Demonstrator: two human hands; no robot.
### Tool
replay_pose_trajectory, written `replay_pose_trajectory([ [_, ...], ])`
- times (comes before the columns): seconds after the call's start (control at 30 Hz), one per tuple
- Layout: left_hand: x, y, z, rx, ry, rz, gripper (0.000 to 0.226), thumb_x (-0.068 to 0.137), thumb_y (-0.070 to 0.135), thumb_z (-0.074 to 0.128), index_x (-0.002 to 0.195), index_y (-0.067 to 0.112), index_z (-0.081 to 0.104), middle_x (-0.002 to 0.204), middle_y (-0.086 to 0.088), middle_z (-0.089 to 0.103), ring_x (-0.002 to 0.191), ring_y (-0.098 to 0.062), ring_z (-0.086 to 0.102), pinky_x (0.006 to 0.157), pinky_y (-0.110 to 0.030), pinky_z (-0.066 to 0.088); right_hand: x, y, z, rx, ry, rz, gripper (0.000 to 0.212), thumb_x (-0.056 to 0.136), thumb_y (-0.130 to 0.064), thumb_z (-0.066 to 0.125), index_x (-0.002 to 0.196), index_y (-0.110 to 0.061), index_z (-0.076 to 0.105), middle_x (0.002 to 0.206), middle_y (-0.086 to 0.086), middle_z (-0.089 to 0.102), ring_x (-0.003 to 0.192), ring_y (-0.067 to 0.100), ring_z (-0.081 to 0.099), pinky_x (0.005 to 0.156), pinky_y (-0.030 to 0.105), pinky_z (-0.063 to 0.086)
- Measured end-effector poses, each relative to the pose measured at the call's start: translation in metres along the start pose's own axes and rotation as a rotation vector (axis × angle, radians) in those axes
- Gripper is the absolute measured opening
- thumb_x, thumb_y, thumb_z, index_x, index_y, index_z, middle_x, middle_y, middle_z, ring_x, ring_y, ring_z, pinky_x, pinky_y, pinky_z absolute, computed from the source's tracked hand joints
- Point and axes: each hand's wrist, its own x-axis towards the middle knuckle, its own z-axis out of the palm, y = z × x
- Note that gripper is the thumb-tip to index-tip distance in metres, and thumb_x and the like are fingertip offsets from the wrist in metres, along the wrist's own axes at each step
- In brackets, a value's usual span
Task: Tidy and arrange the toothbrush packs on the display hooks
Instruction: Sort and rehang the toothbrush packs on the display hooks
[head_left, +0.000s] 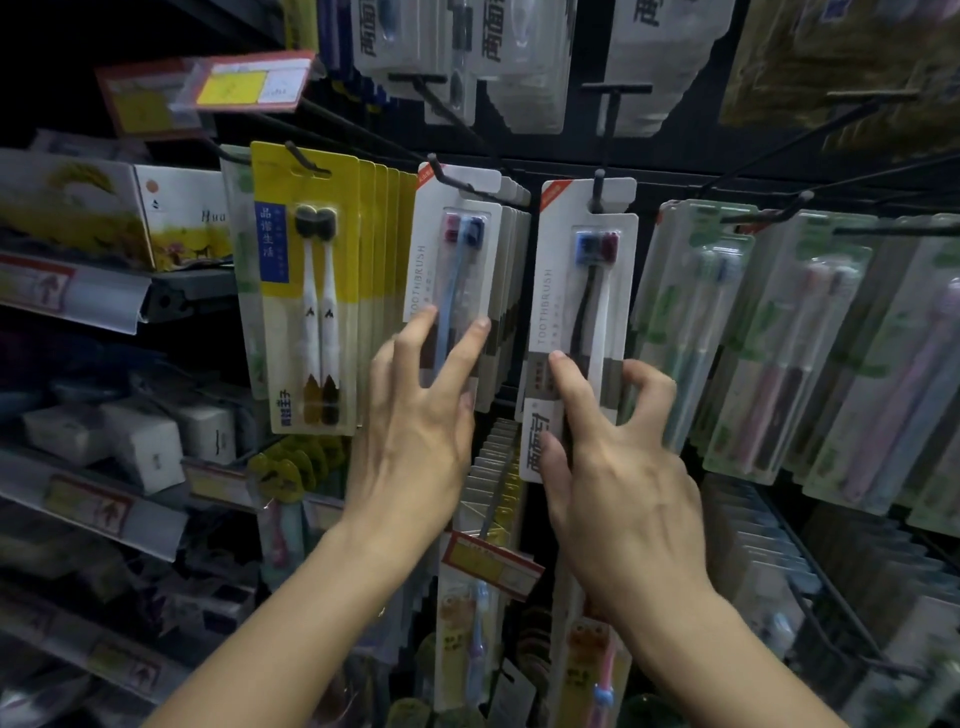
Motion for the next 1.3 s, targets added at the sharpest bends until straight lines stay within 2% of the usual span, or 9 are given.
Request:
replay_pose_trajectory([
  [0.17,0.016,-0.005,0.010,0.026,-0.007,0.005,0.068,0.103,0.021,0.061,0.162,0.041,0.033,0.166,-0.002,0.022,0.144,-0.026,0.036,0.092,-0.042,0.058,0.018,0.002,0.005,-0.055,-0.042,0.028,0.065,0.098,-0.041,0.062,0.154,-0.041,0.028,0.146,0.014,0.033,0.059,0.032,0.066,0.045,0.038,0.049],
  [0.3,0.028,-0.015,0.017,0.055,-0.020,0.041,0.063,0.102,0.024,0.062,0.159,0.038,0.039,0.162,-0.004,0.025,0.134,-0.030,0.042,0.083,-0.044,0.059,0.030,0.005,0.010,-0.100,-0.070,0.031,0.064,0.099,-0.041,0.061,0.153,-0.041,0.027,0.147,0.014,0.030,0.067,0.036,0.068,0.050,0.039,0.047],
  [0.67,0.041,-0.022,0.027,0.033,-0.044,0.061,0.072,0.094,0.009,0.069,0.155,0.035,0.041,0.159,-0.007,0.024,0.132,-0.035,0.048,0.094,-0.046,0.058,0.042,0.011,0.013,-0.050,-0.141,0.010,0.067,0.101,-0.042,0.056,0.155,-0.042,0.018,0.159,0.011,0.020,0.096,0.041,0.070,0.068,0.045,0.055],
  [0.73,0.039,-0.022,0.027,0.045,-0.033,0.066,0.071,0.094,0.012,0.068,0.156,0.034,0.041,0.160,-0.007,0.025,0.141,-0.033,0.040,0.097,-0.045,0.057,0.039,0.011,0.011,-0.054,-0.154,0.010,0.071,0.101,-0.044,0.056,0.157,-0.044,0.013,0.166,0.010,0.008,0.111,0.040,0.066,0.074,0.045,0.057],
  [0.87,0.037,-0.019,0.023,0.082,-0.023,0.096,0.073,0.092,0.017,0.068,0.158,0.032,0.040,0.160,-0.010,0.028,0.149,-0.032,0.031,0.082,-0.044,0.063,0.034,0.010,0.008,-0.087,-0.075,-0.027,0.082,0.095,-0.041,0.065,0.161,-0.042,0.017,0.167,0.014,0.000,0.145,0.039,0.037,0.075,0.044,0.063],
  [0.93,0.037,-0.018,0.022,0.095,-0.020,0.096,0.075,0.091,0.019,0.068,0.159,0.032,0.038,0.162,-0.010,0.027,0.152,-0.034,0.028,0.085,-0.048,0.063,0.035,0.011,0.008,-0.126,-0.005,-0.080,0.084,0.087,-0.038,0.072,0.160,-0.034,0.031,0.165,0.016,0.011,0.146,0.040,0.027,0.082,0.048,0.063],
  [1.03,0.040,-0.016,0.023,0.109,-0.012,0.084,0.077,0.091,0.023,0.068,0.161,0.031,0.036,0.165,-0.011,0.024,0.154,-0.035,0.026,0.103,-0.055,0.055,0.038,0.012,0.011,-0.169,0.041,-0.124,0.085,0.083,-0.039,0.073,0.159,-0.029,0.037,0.162,0.015,0.018,0.138,0.041,0.030,0.098,0.052,0.056],
  [1.17,0.043,-0.015,0.023,0.120,-0.011,0.077,0.079,0.091,0.026,0.068,0.162,0.032,0.034,0.167,-0.012,0.023,0.156,-0.036,0.023,0.116,-0.056,0.043,0.043,0.008,0.015,-0.195,0.055,-0.148,0.087,0.084,-0.041,0.071,0.161,-0.025,0.034,0.164,0.013,0.018,0.136,0.039,0.032,0.108,0.051,0.048],
  [1.3,0.045,-0.014,0.024,0.115,-0.007,0.086,0.080,0.091,0.025,0.067,0.163,0.033,0.032,0.171,-0.009,0.017,0.159,-0.034,0.016,0.120,-0.057,0.038,0.050,0.006,0.012,-0.232,0.106,-0.195,0.084,0.087,-0.037,0.065,0.163,-0.022,0.032,0.172,0.014,0.007,0.153,0.041,0.017,0.124,0.053,0.028],
])
